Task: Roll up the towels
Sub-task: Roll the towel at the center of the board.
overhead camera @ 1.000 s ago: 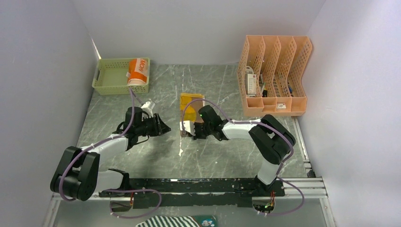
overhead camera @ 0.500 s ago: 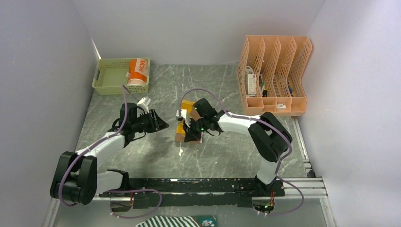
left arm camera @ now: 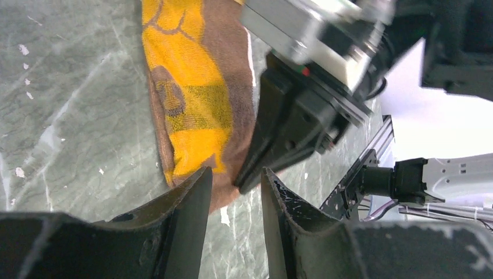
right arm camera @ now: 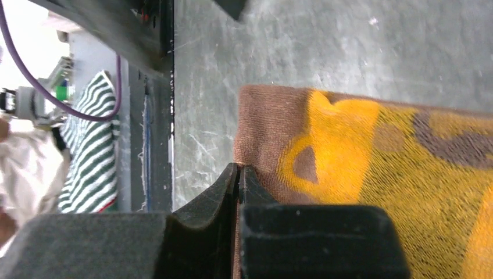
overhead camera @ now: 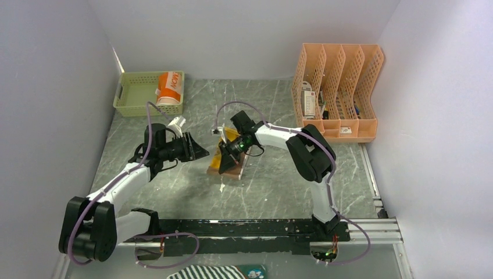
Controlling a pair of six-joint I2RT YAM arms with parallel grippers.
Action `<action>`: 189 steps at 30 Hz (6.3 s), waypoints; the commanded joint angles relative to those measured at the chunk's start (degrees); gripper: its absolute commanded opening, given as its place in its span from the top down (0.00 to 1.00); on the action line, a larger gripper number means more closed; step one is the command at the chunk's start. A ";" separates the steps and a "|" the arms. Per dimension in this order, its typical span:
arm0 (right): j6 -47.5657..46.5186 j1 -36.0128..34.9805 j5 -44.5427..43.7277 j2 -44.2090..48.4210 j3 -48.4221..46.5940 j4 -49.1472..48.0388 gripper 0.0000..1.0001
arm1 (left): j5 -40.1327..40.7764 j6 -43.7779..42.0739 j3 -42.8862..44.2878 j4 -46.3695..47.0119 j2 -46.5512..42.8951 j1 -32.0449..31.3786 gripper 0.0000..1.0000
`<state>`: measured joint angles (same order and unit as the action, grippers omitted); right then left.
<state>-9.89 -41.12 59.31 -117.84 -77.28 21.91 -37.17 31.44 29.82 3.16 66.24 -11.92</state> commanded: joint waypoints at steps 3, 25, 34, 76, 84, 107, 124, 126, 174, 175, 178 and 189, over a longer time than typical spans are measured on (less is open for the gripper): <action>6.56 4.61 5.18 -2.69 -0.76 0.08 1.00 | -3.11 -0.26 0.72 -2.22 -3.31 0.57 0.52; 12.78 8.19 -3.40 -7.09 -0.93 -6.04 1.00 | -4.98 10.98 -7.50 22.13 8.00 -10.14 0.57; 12.05 8.25 -4.06 -7.18 -0.42 -5.44 1.00 | -1.93 14.20 -7.92 33.43 17.65 -10.14 0.58; -15.39 -14.11 -55.80 43.01 45.85 -50.80 0.00 | 7.05 10.96 -9.03 30.43 25.43 -10.05 0.58; -23.71 -16.60 -54.36 35.98 43.14 -46.47 0.08 | 6.48 11.12 -7.93 29.53 27.03 -10.05 0.59; -19.35 -14.76 -45.40 20.51 39.57 -45.48 0.23 | 0.80 8.67 -4.90 23.92 28.83 -7.78 0.59; -6.29 -8.51 -44.70 13.54 34.41 -34.75 0.37 | -4.31 5.52 -3.37 17.92 24.82 -2.99 0.58; -4.98 -8.52 -44.80 12.63 33.26 -31.37 0.41 | -4.91 5.35 -2.66 16.31 23.10 -1.95 0.57; 44.94 5.06 6.11 -4.37 18.38 -37.86 1.00 | -13.39 13.96 -15.16 29.29 1.78 -8.82 0.49; 45.22 5.14 6.14 -4.32 18.35 -38.23 1.00 | -12.62 14.15 -15.80 31.23 3.49 -8.82 0.49; 43.92 5.26 5.60 -3.92 17.64 -36.27 1.00 | -11.40 15.99 -17.27 40.68 9.48 -8.84 0.50; 34.31 5.19 -2.75 1.74 16.10 -25.88 0.59 | -6.75 13.60 -14.10 45.95 23.39 -9.21 0.56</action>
<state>31.83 -36.34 63.29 -120.51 -59.57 -10.74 -47.42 47.94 14.20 46.13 88.03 -20.58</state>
